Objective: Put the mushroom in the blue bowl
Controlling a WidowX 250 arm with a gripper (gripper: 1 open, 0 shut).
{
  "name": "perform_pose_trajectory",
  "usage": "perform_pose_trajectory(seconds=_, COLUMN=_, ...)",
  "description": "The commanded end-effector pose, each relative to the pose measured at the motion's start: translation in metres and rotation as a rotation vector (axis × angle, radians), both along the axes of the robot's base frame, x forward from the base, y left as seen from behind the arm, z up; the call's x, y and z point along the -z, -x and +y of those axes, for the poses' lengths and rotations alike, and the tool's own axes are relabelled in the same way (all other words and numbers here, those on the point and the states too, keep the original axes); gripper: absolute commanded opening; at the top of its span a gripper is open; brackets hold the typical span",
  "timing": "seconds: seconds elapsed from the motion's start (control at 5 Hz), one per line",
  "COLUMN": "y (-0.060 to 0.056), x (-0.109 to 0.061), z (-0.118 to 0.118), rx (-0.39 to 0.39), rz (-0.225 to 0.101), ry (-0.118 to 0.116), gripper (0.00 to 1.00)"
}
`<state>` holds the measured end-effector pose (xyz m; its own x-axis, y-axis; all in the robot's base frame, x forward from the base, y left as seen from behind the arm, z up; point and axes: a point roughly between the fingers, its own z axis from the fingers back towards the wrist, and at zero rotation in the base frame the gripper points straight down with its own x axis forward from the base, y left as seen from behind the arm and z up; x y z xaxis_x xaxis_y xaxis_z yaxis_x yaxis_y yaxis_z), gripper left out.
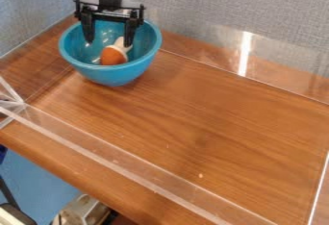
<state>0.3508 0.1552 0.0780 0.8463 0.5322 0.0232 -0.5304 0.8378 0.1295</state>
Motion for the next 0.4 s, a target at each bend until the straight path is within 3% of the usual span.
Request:
perform_pose_trajectory(seconds=0.0, y=-0.0023, x=-0.0327, z=-0.0008, rx=0.006, rz=-0.085, ry=-0.040, gripper=1.00)
perform_pose_trajectory(seconds=0.2, y=-0.0014, x=-0.0303, z=-0.0013, rx=0.008, rz=-0.084, ry=-0.043, gripper=1.00)
